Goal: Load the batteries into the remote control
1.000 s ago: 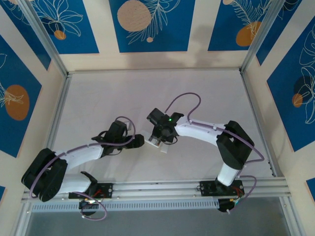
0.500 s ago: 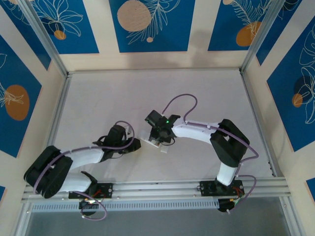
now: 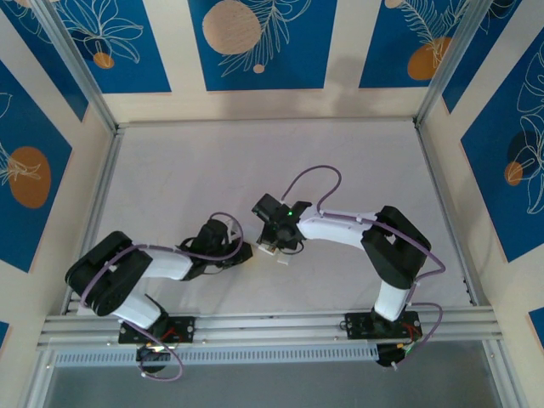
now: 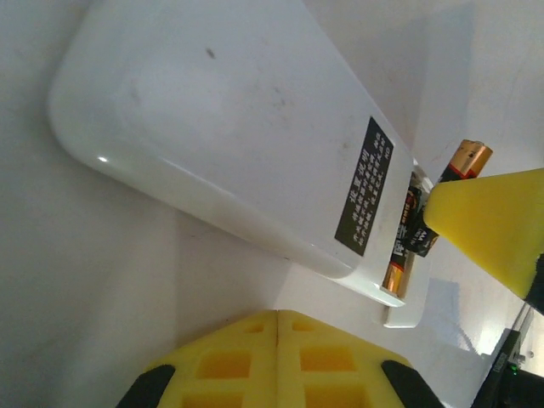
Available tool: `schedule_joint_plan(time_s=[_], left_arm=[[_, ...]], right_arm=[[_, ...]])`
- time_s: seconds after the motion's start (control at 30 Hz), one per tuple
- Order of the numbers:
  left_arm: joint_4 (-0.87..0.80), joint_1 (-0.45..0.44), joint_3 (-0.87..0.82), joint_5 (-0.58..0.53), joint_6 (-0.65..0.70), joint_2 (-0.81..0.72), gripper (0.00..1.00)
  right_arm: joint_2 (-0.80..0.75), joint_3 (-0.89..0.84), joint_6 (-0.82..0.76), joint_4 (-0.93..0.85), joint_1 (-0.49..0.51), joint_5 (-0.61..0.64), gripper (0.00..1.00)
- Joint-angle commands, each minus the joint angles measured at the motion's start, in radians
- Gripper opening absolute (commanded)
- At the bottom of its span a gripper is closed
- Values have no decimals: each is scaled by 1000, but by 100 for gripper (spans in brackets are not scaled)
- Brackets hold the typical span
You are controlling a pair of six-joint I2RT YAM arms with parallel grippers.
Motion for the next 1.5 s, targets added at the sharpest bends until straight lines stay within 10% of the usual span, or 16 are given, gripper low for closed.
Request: schedule_joint_plan(time_s=[0.0, 0.63, 1.47], left_arm=[[34, -30, -20, -2, -27, 13, 0], [127, -63, -23, -41, -82, 81, 0], [2, -67, 9, -73, -16, 6, 0]], right_arm=[[12, -21, -1, 3, 12, 33, 7], [36, -23, 78, 2, 36, -12, 8], [-143, -71, -16, -16, 6, -26, 40]])
